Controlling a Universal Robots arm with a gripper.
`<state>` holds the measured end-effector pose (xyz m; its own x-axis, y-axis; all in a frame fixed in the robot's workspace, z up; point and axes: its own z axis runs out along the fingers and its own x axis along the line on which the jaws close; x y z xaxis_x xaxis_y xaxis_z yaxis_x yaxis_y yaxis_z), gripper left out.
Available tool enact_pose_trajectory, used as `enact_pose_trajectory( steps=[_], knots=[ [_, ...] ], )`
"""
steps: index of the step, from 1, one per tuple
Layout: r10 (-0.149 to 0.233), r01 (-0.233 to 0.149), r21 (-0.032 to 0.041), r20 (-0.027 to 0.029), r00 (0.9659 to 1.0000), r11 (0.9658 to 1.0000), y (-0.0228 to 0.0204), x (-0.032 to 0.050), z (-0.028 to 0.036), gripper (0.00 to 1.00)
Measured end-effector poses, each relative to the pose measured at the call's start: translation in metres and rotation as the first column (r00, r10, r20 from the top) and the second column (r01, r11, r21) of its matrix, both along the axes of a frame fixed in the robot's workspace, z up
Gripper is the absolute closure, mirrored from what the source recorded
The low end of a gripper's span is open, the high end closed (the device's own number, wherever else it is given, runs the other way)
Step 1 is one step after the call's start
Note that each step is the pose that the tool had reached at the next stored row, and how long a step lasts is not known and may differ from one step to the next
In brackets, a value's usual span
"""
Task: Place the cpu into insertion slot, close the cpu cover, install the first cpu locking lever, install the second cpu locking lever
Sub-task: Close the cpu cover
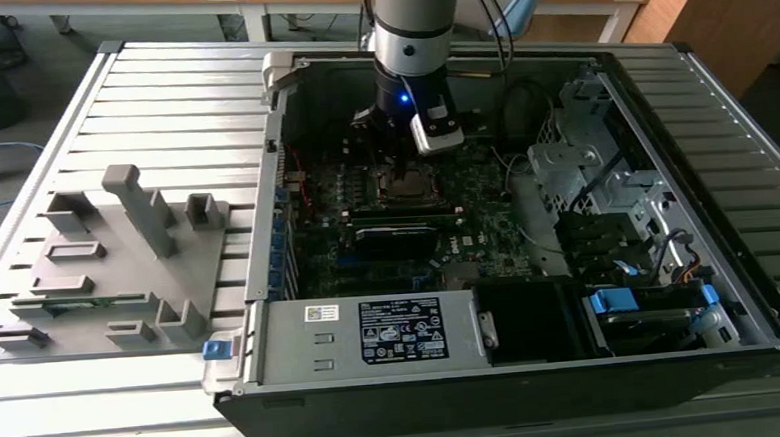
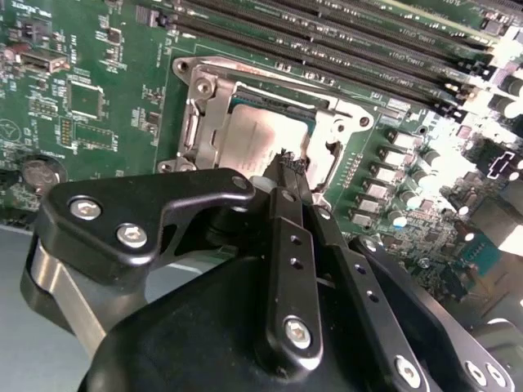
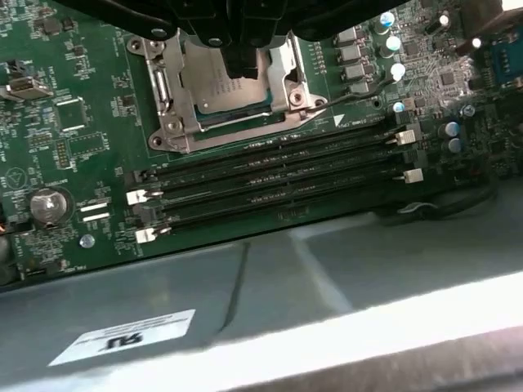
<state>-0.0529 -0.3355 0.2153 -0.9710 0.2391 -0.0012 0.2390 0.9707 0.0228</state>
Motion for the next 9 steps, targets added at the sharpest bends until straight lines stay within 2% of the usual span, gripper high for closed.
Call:
enact_pose_trajectory(
  steps=[7,9],
  knots=[
    [0.000,0.000,0.0001,0.0008,1.0000,1.0000,0.0000,-0.0123,-0.0034,0.89],
    [0.001,-0.001,0.0002,0.0011,1.0000,1.0000,0.0000,-0.0133,-0.0041,0.89]
  ],
)
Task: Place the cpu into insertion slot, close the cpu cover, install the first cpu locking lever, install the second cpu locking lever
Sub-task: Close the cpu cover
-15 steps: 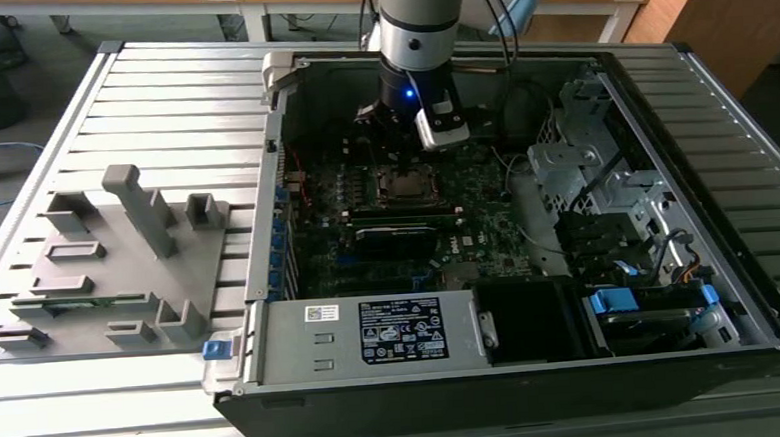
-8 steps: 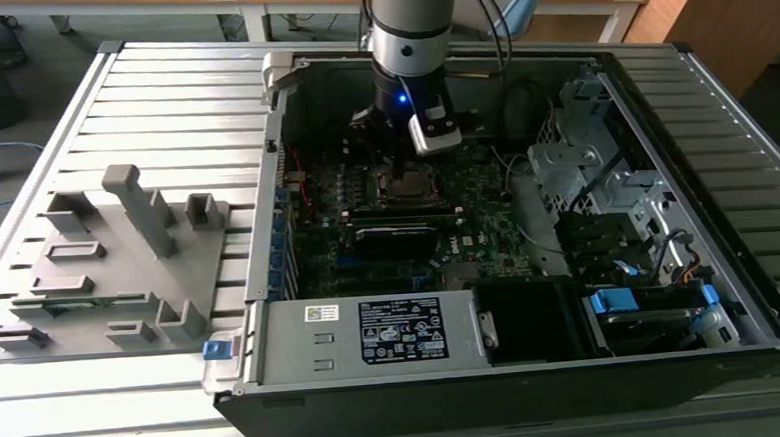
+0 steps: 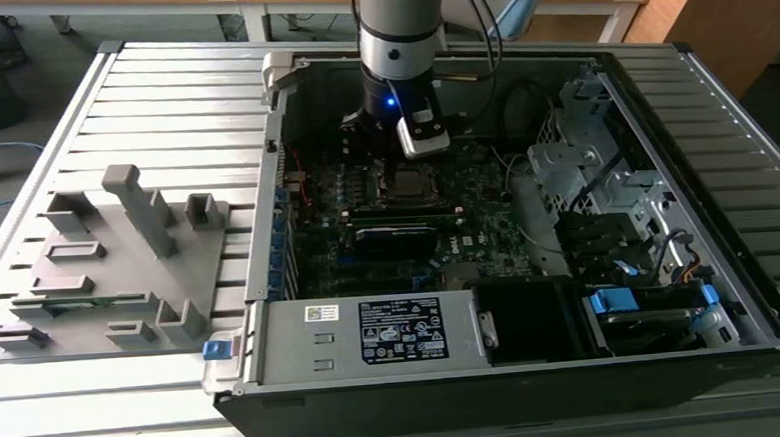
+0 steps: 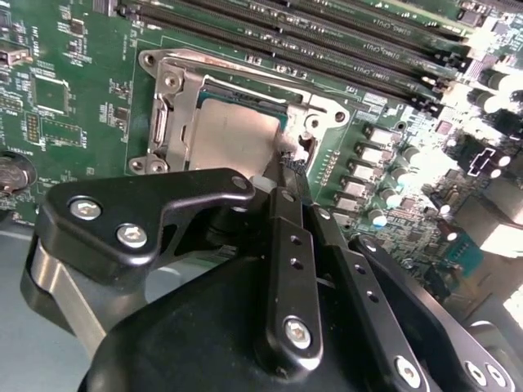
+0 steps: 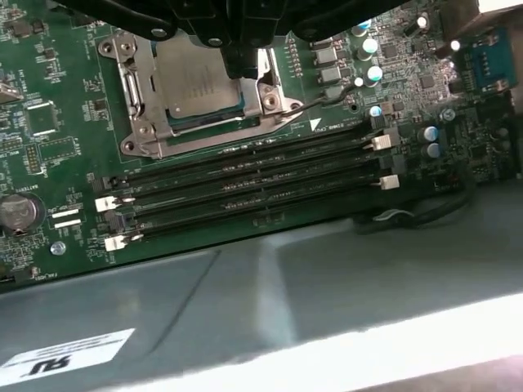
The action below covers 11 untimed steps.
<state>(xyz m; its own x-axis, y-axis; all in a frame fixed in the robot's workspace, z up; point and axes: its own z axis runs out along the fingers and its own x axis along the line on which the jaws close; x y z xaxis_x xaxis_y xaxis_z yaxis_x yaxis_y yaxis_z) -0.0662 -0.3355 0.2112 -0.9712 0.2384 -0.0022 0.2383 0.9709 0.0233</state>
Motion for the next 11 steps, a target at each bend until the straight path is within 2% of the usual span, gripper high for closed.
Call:
enact_pose_trajectory(
  steps=[11],
  knots=[
    [0.070,-0.070,-0.0001,0.0003,0.9975,0.9975,0.0000,-0.0018,-0.0026,0.89]
  ],
)
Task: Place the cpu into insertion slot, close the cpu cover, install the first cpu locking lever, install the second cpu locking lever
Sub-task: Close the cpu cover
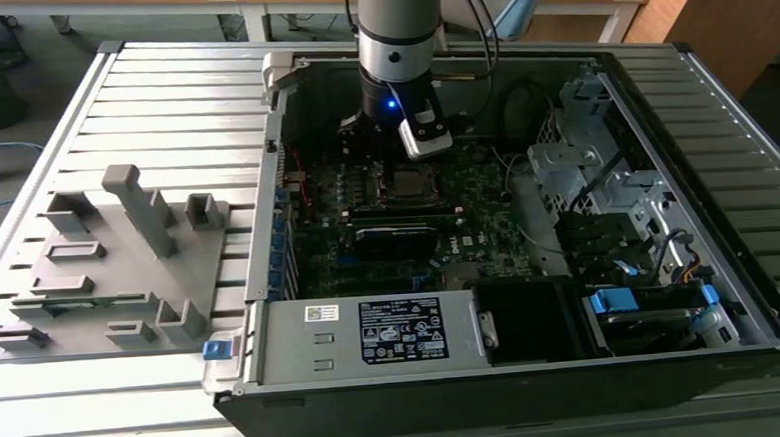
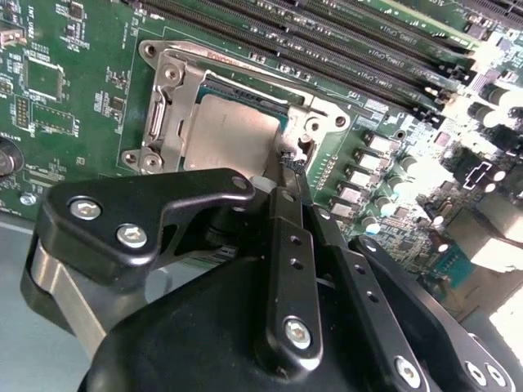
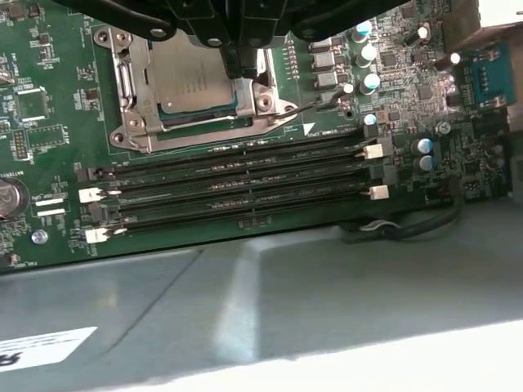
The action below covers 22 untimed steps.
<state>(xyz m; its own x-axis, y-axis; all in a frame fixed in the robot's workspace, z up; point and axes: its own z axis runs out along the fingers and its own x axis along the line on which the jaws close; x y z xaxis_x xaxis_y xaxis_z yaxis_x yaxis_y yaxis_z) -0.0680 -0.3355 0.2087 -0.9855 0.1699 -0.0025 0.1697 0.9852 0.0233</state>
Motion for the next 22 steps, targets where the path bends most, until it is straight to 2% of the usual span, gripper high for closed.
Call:
enact_pose_trajectory(
  steps=[13,22],
  knots=[
    [0.058,-0.058,0.0001,0.0011,0.9983,0.9983,0.0000,-0.0035,-0.0037,0.89],
    [0.063,-0.063,0.0000,0.0011,0.9980,0.9980,0.0000,-0.0070,-0.0072,0.89]
  ],
)
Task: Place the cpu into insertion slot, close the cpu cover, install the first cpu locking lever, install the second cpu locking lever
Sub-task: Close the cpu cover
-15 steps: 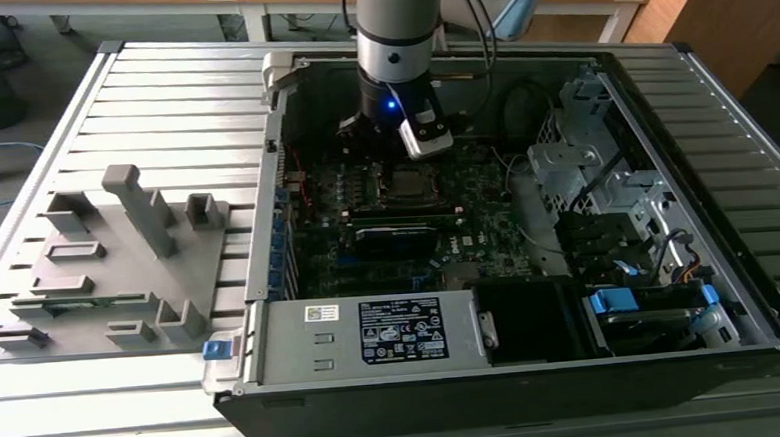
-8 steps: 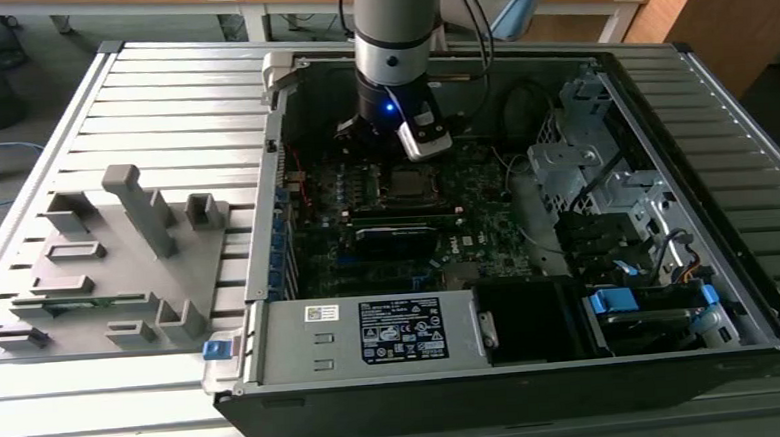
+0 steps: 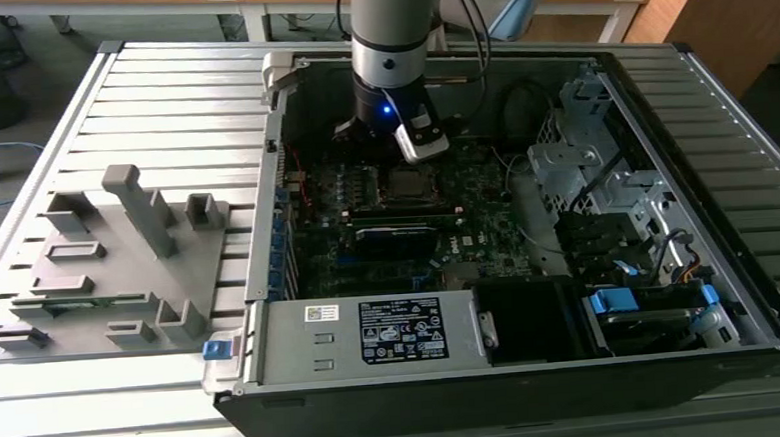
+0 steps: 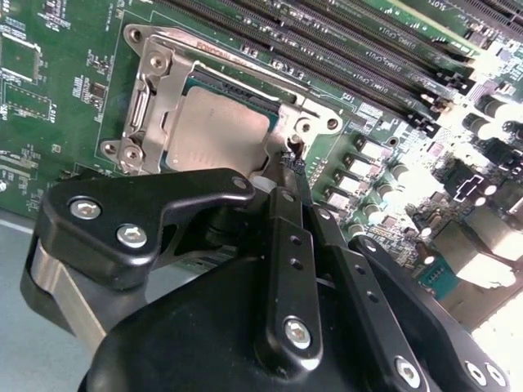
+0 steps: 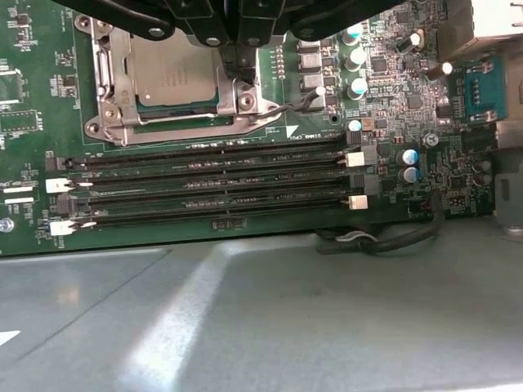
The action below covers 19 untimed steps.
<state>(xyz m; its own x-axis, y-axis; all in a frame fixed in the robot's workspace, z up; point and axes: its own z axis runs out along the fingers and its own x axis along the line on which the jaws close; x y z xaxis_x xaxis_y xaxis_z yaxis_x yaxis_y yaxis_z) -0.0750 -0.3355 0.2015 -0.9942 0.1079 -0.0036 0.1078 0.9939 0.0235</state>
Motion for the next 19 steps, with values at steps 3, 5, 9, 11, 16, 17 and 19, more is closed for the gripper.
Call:
enact_pose_trajectory(
  steps=[3,5,9,11,16,17,19],
  knots=[
    [0.001,-0.001,-0.0003,-0.0002,1.0000,1.0000,-0.0001,-0.0003,-0.0004,0.89],
    [0.000,0.000,-0.0001,-0.0001,1.0000,1.0000,0.0000,-0.0003,-0.0006,0.89],
    [0.001,-0.001,0.0000,0.0000,1.0000,1.0000,0.0000,-0.0003,-0.0017,0.89],
    [0.001,-0.001,-0.0006,-0.0003,1.0000,1.0000,-0.0001,-0.0004,-0.0027,0.89],
    [0.001,-0.001,-0.0004,-0.0003,1.0000,1.0000,-0.0001,-0.0004,-0.0047,0.89],
    [0.000,0.000,-0.0002,-0.0002,1.0000,1.0000,0.0000,-0.0004,-0.0048,0.89],
    [0.000,0.000,-0.0001,-0.0001,1.0000,1.0000,0.0000,-0.0004,-0.0048,0.89]
  ],
)
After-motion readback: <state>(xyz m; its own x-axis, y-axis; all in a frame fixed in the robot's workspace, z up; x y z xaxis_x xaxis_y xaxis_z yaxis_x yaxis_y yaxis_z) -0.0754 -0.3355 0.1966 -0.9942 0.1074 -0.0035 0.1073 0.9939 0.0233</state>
